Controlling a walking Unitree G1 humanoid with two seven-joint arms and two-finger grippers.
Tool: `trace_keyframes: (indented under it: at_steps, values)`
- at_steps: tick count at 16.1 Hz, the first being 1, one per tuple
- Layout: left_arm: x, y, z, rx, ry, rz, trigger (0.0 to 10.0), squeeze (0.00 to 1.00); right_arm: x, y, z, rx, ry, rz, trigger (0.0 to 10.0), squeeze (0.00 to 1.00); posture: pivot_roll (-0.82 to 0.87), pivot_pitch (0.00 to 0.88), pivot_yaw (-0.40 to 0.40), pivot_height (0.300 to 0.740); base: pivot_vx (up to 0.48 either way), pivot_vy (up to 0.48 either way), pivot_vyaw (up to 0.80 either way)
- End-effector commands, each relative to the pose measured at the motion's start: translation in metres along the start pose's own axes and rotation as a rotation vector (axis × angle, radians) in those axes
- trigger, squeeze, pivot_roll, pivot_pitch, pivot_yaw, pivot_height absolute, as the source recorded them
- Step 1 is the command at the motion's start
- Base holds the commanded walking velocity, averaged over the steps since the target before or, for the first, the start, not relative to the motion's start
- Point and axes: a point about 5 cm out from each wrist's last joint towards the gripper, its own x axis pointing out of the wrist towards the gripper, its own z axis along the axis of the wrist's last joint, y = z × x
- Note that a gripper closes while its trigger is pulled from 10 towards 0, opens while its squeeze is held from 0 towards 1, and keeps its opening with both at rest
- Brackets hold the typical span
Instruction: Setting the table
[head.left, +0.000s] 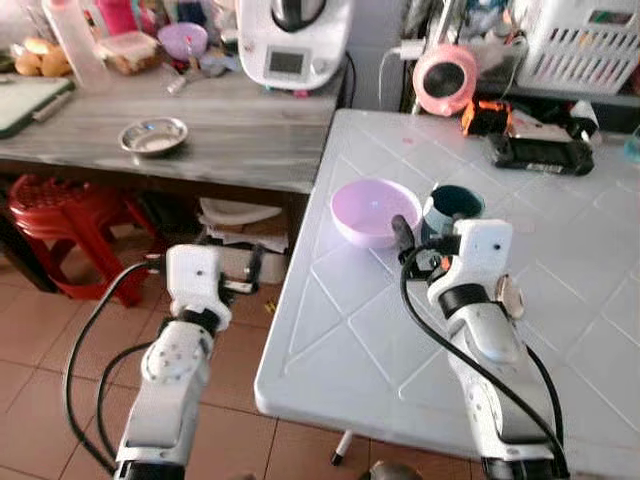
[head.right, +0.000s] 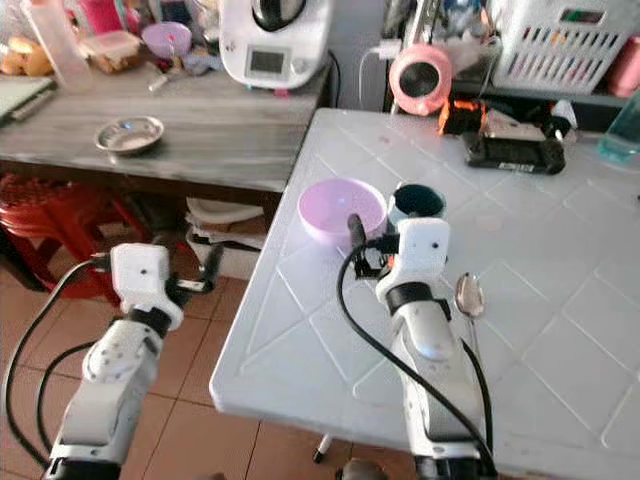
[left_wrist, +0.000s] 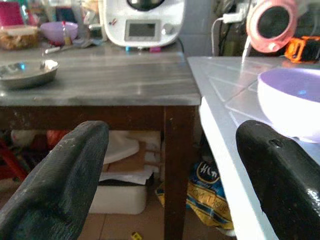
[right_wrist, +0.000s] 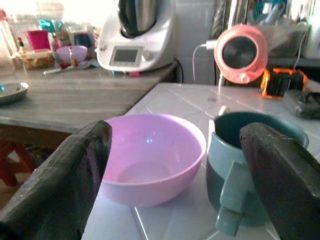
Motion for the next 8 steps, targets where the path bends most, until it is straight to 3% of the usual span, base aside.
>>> trace_keyframes:
  at_steps: [1,8]
  values:
    - [0.003,0.0,0.0,0.009,-0.003,0.004,10.0,0.0,0.002,-0.002,0.002,0.0,-0.008,0.0,10.0,0.0,-0.06,0.0,0.007,0.74,0.0,0.0,0.0]
    - [0.006,-0.001,0.0,0.007,-0.005,-0.004,10.0,0.0,0.014,-0.002,0.001,-0.041,0.01,0.023,10.0,0.0,-0.07,0.0,0.02,0.74,0.0,0.0,0.0]
